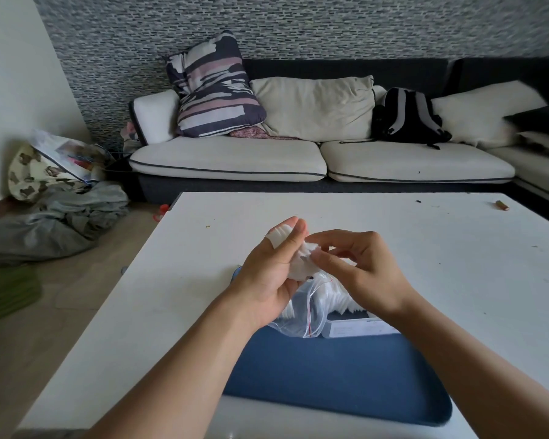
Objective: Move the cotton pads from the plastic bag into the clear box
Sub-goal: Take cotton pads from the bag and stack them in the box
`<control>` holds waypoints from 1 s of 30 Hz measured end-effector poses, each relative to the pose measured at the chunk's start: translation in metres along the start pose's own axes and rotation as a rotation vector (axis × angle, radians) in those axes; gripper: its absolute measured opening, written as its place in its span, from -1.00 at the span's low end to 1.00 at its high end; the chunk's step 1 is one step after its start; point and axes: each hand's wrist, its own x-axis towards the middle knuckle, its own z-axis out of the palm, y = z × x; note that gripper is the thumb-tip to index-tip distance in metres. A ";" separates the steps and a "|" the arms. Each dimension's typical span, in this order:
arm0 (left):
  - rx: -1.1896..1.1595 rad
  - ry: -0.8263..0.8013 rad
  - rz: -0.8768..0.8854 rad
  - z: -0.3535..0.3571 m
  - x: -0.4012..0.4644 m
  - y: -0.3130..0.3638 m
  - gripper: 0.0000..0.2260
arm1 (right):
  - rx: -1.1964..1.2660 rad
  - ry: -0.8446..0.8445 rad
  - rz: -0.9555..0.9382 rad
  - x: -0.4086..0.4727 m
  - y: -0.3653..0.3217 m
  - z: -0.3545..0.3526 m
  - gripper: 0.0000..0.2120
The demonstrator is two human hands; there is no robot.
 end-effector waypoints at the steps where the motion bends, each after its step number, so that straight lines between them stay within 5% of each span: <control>1: 0.015 -0.008 0.006 0.001 -0.001 0.000 -0.41 | -0.013 -0.002 -0.002 0.000 0.000 -0.001 -0.80; 9: 0.042 0.015 -0.028 -0.002 -0.002 0.001 -0.29 | -0.050 -0.028 0.026 -0.004 -0.010 -0.001 -0.79; 15: -0.020 0.014 -0.054 -0.001 -0.003 0.001 -0.46 | -0.127 -0.011 0.063 -0.001 -0.004 -0.001 -0.87; 18: -0.016 0.016 -0.072 0.001 -0.001 -0.001 -0.35 | 0.019 0.034 0.109 0.001 -0.005 0.000 -0.87; 22: -0.030 0.017 -0.071 -0.001 -0.001 -0.003 -0.40 | 0.073 -0.125 0.095 0.001 -0.008 0.003 -0.93; 24: -0.060 -0.022 -0.078 -0.001 -0.002 0.000 -0.42 | 0.164 -0.170 0.118 0.001 -0.008 -0.002 -0.77; 28: -0.052 -0.173 -0.119 0.004 -0.011 0.003 -0.52 | 0.113 -0.230 0.116 -0.001 -0.007 -0.004 -0.02; 30: -0.020 -0.204 -0.149 0.005 -0.013 0.003 -0.53 | -0.001 -0.210 0.086 -0.001 -0.006 0.001 0.01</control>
